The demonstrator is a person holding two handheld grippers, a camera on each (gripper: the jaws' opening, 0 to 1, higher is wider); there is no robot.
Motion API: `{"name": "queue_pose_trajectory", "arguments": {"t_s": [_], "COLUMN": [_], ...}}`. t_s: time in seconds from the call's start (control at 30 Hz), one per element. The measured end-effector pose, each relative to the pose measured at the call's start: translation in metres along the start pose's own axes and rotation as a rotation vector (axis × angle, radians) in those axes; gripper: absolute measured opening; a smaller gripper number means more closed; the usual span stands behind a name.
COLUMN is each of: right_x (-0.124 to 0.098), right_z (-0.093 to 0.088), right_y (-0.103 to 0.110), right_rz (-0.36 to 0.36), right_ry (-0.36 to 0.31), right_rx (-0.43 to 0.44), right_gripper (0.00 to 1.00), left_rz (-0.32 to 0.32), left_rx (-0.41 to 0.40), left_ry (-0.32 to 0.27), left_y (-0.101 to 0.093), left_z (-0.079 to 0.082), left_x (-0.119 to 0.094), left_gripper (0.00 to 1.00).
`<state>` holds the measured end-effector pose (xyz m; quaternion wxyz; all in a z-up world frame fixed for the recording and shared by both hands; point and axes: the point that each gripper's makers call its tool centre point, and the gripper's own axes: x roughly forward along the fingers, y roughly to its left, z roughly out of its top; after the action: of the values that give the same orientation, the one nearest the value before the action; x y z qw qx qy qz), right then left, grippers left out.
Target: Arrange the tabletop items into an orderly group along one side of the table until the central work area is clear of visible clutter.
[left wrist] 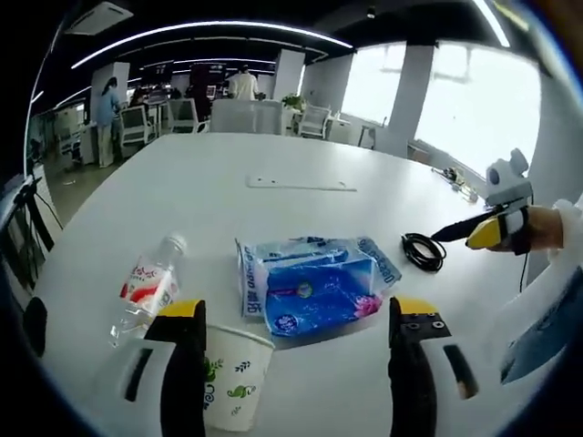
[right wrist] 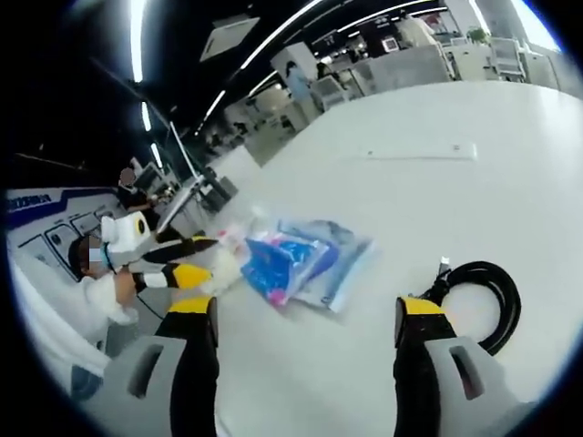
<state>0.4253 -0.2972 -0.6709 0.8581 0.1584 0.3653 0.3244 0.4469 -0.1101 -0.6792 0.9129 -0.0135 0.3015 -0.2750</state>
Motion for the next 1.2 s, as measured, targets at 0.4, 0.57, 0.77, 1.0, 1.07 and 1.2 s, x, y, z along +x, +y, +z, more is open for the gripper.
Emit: {"name": "queue_pose_trajectory", "arguments": {"t_s": [0.4,0.57,0.77,1.0,1.07,1.2], "right_x": [0.009,0.013,0.022,0.037,0.043,0.053], "right_z": [-0.002,-0.005,-0.005,-0.007,-0.009,-0.015], "right_y": [-0.007,-0.007,0.0,0.015,0.019,0.022], "right_rz": [-0.024,-0.025,-0.023,0.013,0.025,0.026], "right_ry": [0.007,0.016,0.021,0.043,0.055,0.085], "right_rx": [0.03,0.035,0.023,0.011,0.005,-0.001], "right_gripper": [0.75,0.74,0.69,0.64,0.62,0.58], "left_rz": [-0.017,-0.025,-0.013,-0.002,0.014,0.019], "left_rx": [-0.019,-0.017,-0.035,-0.062,-0.049,-0.082], "left_ry": [0.024,0.041,0.042,0.087,0.099,0.122], "left_y": [0.0,-0.003,0.0,0.004,0.007,0.01], "left_z": [-0.003,-0.007,-0.006,-0.014,-0.016,-0.019], "left_x": [0.015,0.02,0.028,0.041,0.043,0.046], "left_gripper": [0.81,0.79,0.78,0.72,0.7,0.63]}}
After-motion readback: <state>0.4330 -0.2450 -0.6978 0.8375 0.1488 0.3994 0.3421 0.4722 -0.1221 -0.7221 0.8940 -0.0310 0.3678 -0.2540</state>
